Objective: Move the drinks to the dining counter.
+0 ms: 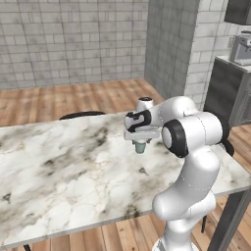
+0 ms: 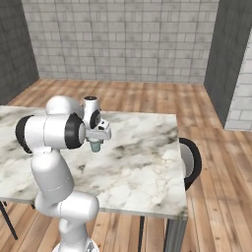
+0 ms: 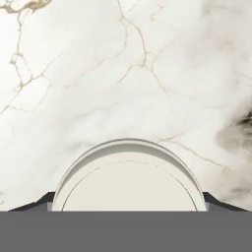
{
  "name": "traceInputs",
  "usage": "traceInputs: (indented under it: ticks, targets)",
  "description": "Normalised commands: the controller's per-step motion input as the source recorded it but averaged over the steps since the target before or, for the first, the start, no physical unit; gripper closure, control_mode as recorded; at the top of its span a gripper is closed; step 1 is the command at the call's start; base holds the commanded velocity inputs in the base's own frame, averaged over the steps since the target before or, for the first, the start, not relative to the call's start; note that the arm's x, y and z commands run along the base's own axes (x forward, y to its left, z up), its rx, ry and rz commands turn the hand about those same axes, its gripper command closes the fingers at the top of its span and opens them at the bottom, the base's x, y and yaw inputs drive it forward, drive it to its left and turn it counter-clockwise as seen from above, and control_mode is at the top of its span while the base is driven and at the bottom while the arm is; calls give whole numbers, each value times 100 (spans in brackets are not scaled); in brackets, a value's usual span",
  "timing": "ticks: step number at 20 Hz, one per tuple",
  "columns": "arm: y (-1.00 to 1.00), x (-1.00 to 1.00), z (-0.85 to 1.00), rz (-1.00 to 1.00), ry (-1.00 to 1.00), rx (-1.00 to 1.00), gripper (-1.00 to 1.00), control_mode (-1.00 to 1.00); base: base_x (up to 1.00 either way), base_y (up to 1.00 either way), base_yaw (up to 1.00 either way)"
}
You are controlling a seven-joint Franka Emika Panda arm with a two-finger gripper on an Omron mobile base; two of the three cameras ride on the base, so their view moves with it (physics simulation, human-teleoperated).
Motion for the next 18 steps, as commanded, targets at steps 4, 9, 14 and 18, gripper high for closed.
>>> traceInputs:
  ticks: [4, 9, 14, 18]
  targets:
    - [0, 0, 0, 0, 0, 0, -100, -100, 0, 0, 0]
    - [0, 0, 24, 0, -1, 0, -100, -100, 0, 0, 0]
    - [-6, -4, 51, 0, -6, 0, -100, -100, 0, 0, 0]
    - [-12, -10, 51, 0, -5, 0, -100, -100, 0, 0, 0]
